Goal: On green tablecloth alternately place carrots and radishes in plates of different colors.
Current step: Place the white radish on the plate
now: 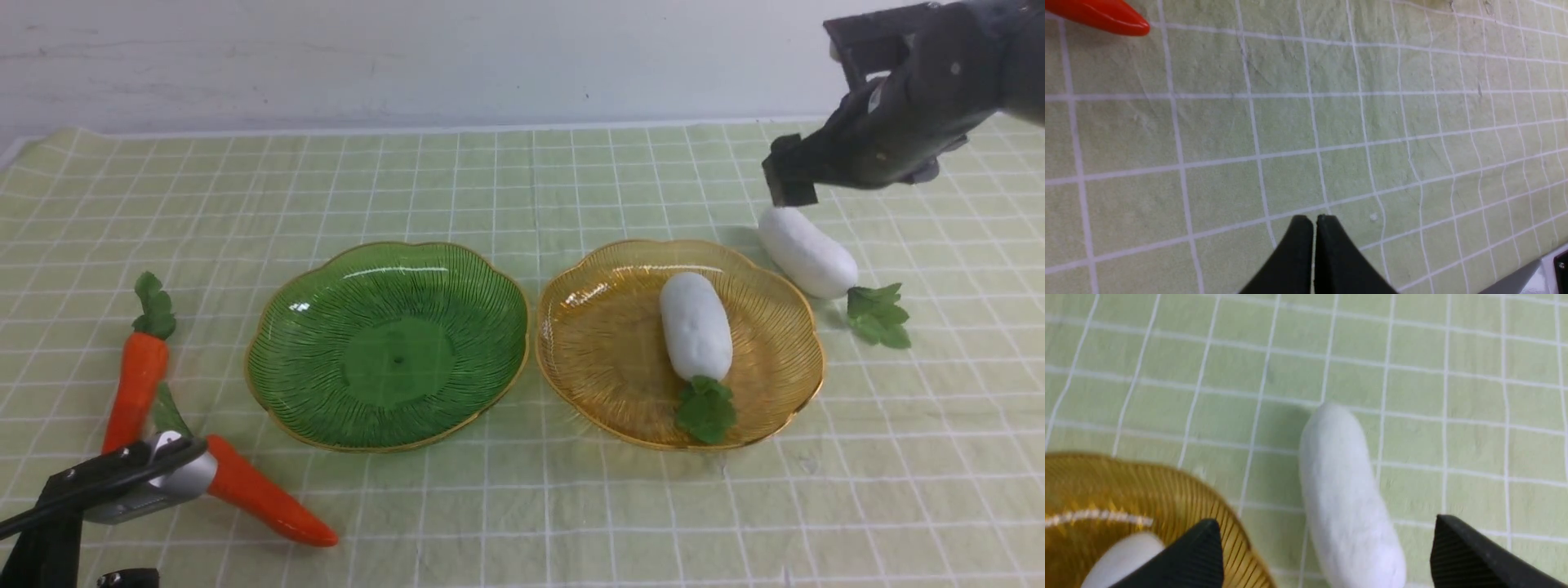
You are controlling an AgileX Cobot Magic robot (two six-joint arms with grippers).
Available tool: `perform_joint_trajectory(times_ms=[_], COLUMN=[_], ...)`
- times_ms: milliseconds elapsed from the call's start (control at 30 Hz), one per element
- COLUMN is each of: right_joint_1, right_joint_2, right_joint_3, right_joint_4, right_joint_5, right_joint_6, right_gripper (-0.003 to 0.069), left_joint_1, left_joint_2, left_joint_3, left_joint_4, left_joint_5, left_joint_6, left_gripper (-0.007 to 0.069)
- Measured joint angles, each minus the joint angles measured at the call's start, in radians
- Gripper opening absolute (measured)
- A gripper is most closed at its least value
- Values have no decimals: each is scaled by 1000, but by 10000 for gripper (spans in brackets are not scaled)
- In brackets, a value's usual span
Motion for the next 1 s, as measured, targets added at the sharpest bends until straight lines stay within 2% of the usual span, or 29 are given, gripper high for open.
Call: perform_joint_trajectory(times_ms=[300, 567, 633, 733, 767, 1000], right_joint_1=[-17, -17, -17, -17, -17, -17], right_joint_2=[142, 232, 239, 235, 231, 154], right_joint_3=[0, 0, 0, 0, 0, 0], right_joint_4=[-34, -98, -98, -98, -99, -137], right_joint_5=[-146, -145, -135, -125, -117, -57], right_joint_6=[54, 54, 54, 54, 54, 54], right_gripper=[582, 578, 555, 451, 440, 441], left_joint_1=[0, 0, 0, 0, 0, 0], left_joint_2=[0, 0, 0, 0, 0, 0], left_joint_3=[0, 0, 0, 0, 0, 0], left_joint_4=[0, 0, 8, 31, 39, 51], left_joint_5=[0, 0, 0, 0, 1, 6], left_joint_6=[0, 1, 2, 2, 2, 3], left_gripper=[-7, -7, -7, -7, -7, -7])
